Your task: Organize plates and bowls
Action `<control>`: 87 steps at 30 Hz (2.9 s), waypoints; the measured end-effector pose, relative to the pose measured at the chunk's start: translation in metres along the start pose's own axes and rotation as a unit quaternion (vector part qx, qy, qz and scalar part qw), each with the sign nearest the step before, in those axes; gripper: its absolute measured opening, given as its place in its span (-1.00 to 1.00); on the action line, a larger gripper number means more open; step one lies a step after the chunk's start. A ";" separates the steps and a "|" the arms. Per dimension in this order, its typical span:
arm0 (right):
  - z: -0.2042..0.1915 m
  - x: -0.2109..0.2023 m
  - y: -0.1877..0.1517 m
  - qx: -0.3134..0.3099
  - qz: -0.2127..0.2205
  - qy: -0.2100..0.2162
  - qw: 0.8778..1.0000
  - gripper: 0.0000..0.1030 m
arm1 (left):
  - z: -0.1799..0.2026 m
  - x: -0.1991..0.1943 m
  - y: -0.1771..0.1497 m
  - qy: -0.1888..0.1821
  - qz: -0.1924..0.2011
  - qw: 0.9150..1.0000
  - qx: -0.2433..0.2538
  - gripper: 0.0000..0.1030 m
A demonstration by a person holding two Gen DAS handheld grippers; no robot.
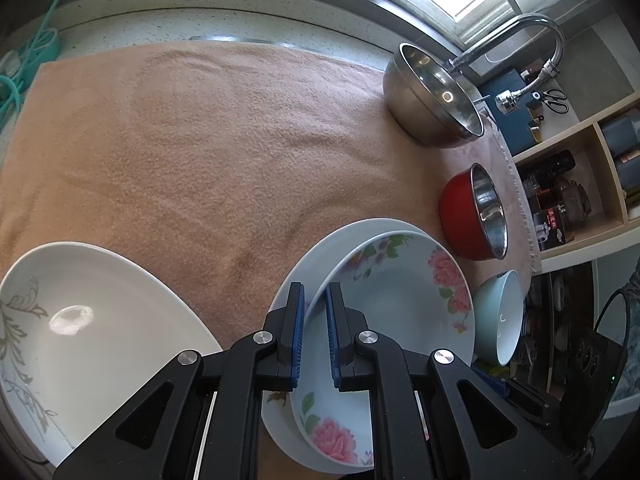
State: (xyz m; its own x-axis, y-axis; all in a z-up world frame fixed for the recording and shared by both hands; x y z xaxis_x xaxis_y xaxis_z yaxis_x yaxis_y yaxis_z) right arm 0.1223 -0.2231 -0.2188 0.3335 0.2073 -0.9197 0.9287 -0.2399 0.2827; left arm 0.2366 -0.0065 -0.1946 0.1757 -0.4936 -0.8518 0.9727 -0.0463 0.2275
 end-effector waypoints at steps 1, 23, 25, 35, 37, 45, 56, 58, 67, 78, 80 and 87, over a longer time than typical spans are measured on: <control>-0.002 0.000 0.000 -0.003 0.000 -0.001 1.000 -0.56 | 0.000 0.000 0.000 0.001 0.000 1.000 0.001 -0.82; -0.005 -0.003 -0.004 -0.008 -0.001 0.004 1.000 -0.44 | -0.001 -0.011 0.005 0.011 0.013 1.000 0.000 -0.80; -0.005 -0.005 -0.005 -0.009 -0.002 0.007 1.000 -0.44 | -0.002 -0.015 0.005 0.010 0.018 1.000 -0.002 -0.80; -0.015 -0.021 -0.001 -0.036 0.014 0.016 0.999 -0.44 | -0.012 -0.045 -0.002 0.004 0.056 0.998 -0.032 -0.80; -0.021 -0.026 0.003 -0.050 0.022 0.020 0.998 -0.44 | -0.016 -0.052 -0.005 0.004 0.065 0.997 -0.041 -0.80; -0.039 -0.033 0.025 -0.082 0.043 0.052 0.994 -0.44 | -0.035 -0.076 -0.022 0.019 0.097 0.991 -0.085 -0.80; -0.080 -0.028 0.055 -0.151 0.017 0.120 0.981 -0.44 | -0.072 -0.120 -0.055 0.043 0.162 0.971 -0.169 -0.80; -0.092 -0.025 0.059 -0.166 0.011 0.135 0.977 -0.44 | -0.081 -0.125 -0.061 0.048 0.169 0.967 -0.187 -0.80; -0.142 0.007 0.071 -0.188 -0.057 0.199 0.960 -0.44 | -0.135 -0.140 -0.092 0.061 0.178 0.945 -0.268 -0.80; -0.173 0.051 0.080 -0.187 -0.127 0.212 0.951 -0.44 | -0.162 -0.125 -0.108 0.054 0.160 0.937 -0.306 -0.80; -0.177 0.057 0.081 -0.192 -0.128 0.203 0.952 -0.44 | -0.165 -0.124 -0.108 0.052 0.159 0.937 -0.308 -0.80; -0.185 0.079 0.084 -0.212 -0.135 0.170 0.953 -0.45 | -0.168 -0.116 -0.105 0.049 0.151 0.938 -0.308 -0.80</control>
State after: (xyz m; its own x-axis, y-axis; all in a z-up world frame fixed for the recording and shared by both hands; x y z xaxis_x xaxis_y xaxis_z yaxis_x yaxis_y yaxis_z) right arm 0.2564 -0.0517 -0.2174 0.0403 0.5198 -0.8533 0.9462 0.2546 0.1998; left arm 0.1391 0.2018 -0.1991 0.4409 -0.3196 -0.8387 0.7743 0.6081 0.1754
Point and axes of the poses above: each gripper's, at about its wrist camera, not at the fingertips, and x roughly the way its jaws point, z to its right, y to its top, the point moved 2 cm from there along x, roughly the way its jaws point, and after that the axes turned 5 degrees about -x, right-handed, at the moved point
